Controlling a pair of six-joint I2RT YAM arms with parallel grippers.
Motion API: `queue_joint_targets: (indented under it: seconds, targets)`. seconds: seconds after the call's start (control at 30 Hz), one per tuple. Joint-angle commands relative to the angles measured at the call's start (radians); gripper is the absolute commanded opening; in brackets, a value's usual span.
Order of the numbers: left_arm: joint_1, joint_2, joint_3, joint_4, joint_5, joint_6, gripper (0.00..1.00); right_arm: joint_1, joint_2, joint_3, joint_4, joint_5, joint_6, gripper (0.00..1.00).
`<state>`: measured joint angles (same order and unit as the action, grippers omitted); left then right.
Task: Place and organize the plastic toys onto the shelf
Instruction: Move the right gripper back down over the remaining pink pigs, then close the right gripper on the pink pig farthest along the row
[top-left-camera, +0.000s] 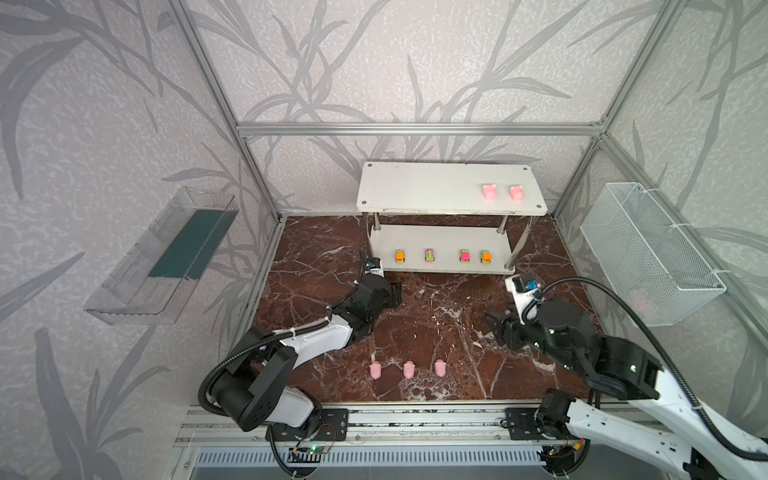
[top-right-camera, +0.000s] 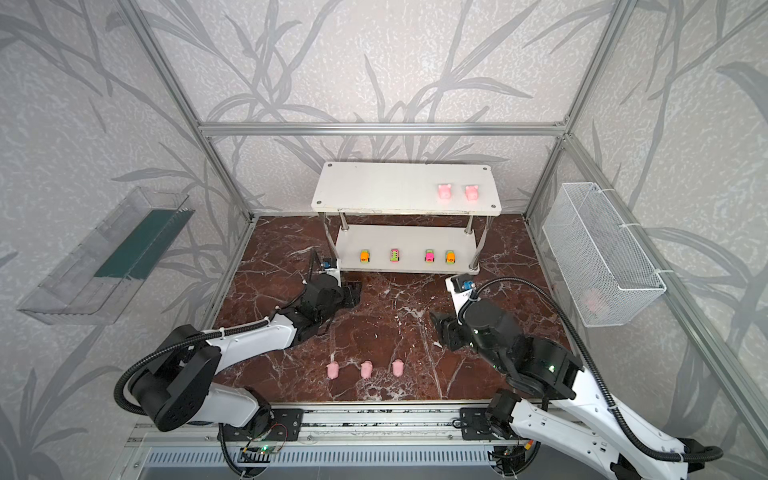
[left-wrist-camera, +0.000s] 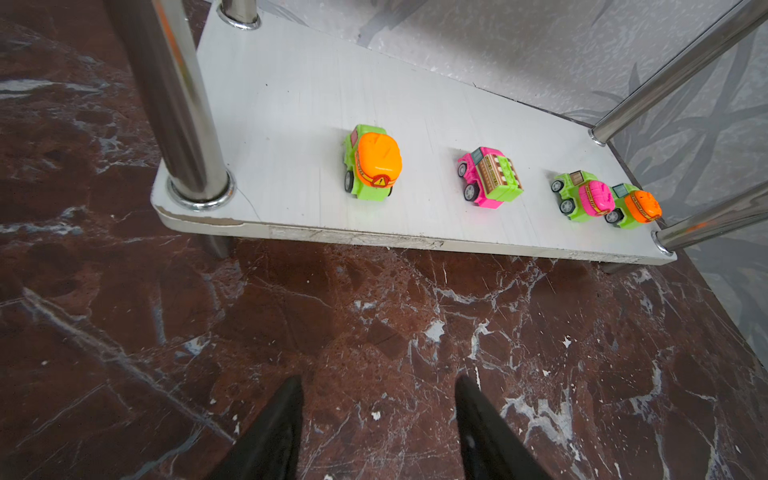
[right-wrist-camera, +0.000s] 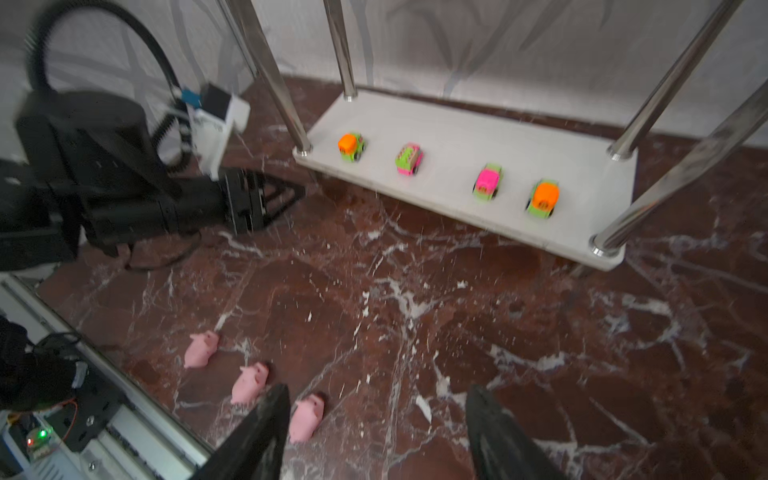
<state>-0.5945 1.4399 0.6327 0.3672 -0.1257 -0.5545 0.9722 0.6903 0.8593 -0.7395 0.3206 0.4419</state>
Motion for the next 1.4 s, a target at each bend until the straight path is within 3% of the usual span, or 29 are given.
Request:
queue_joint_targets:
  seconds: [0.0,0.17,0.47,0.8,1.13,1.37]
  targets:
    - [0.004,-0.041,-0.015,-0.006,-0.061,-0.019,0.57,0.068,0.014,-0.14,0.08,-0.008,0.189,0.69]
    - [0.005,-0.058,-0.024,-0.005,-0.072,-0.022,0.57,0.132,0.152,-0.258,0.219,-0.098,0.275,0.69]
    - [0.005,-0.068,-0.042,-0.009,-0.091,-0.03,0.57,0.17,0.472,-0.213,0.315,-0.217,0.293,0.77]
    - [0.005,-0.053,-0.041,-0.003,-0.082,-0.033,0.57,0.174,0.668,-0.136,0.314,-0.286,0.265,0.76]
    - [0.007,-0.029,-0.036,0.012,-0.072,-0.033,0.57,0.173,0.78,-0.096,0.296,-0.285,0.265,0.66]
    - [0.006,-0.015,-0.035,0.02,-0.069,-0.034,0.57,0.167,0.83,-0.069,0.269,-0.257,0.267,0.51]
